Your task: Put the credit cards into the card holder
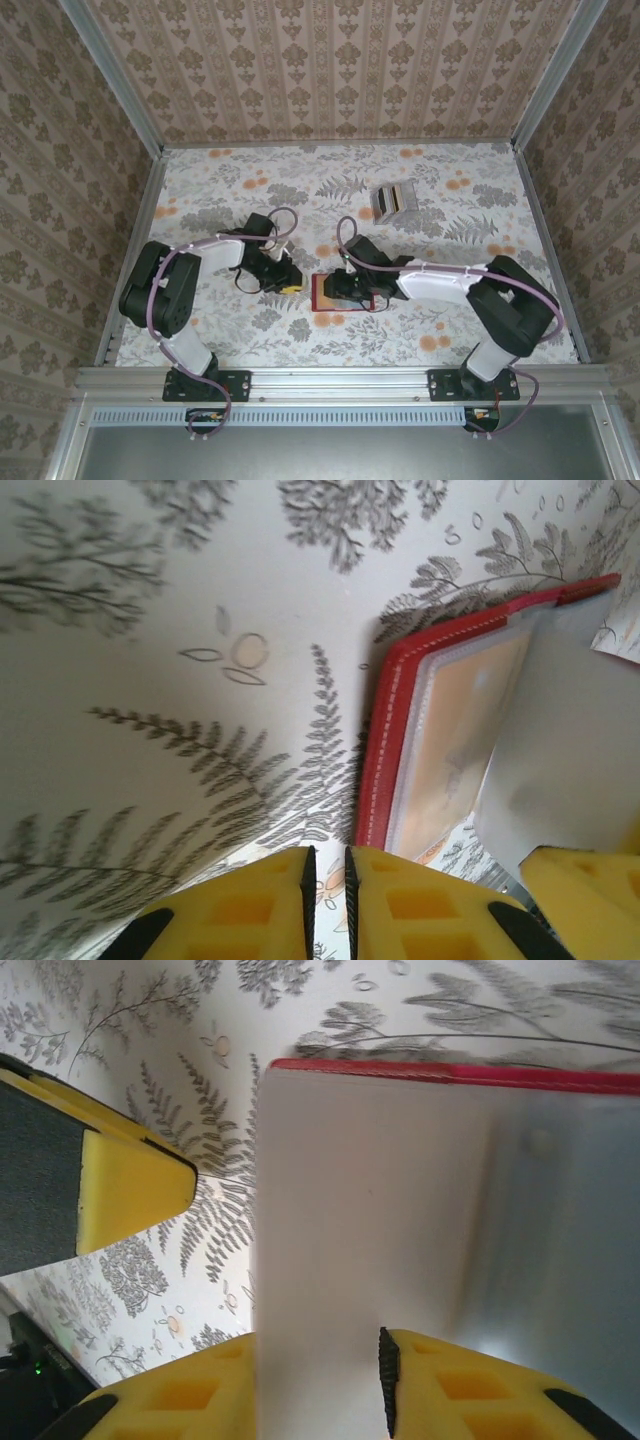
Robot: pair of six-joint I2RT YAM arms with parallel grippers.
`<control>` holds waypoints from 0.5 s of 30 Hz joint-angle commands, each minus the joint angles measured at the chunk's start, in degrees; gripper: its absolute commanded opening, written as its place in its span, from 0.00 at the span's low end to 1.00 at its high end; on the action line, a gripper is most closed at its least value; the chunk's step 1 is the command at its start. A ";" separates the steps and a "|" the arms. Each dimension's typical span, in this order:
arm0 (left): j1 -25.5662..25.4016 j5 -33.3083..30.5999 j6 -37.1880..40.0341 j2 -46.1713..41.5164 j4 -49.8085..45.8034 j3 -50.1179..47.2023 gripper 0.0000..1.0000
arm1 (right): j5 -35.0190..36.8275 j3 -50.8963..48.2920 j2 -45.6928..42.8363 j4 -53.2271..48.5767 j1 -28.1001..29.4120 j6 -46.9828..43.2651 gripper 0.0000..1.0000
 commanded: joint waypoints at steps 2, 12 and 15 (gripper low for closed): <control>1.36 1.82 1.68 -1.12 -0.99 -0.66 0.23 | -5.25 4.17 2.43 0.51 0.93 -2.86 0.42; 1.69 1.03 2.06 -0.37 -1.94 4.15 0.33 | 6.60 -1.05 -13.18 -2.43 -3.40 -3.48 0.50; 1.70 -0.82 3.34 -1.92 -2.25 4.37 0.36 | 12.39 0.60 -17.12 -10.62 -7.67 -5.83 0.52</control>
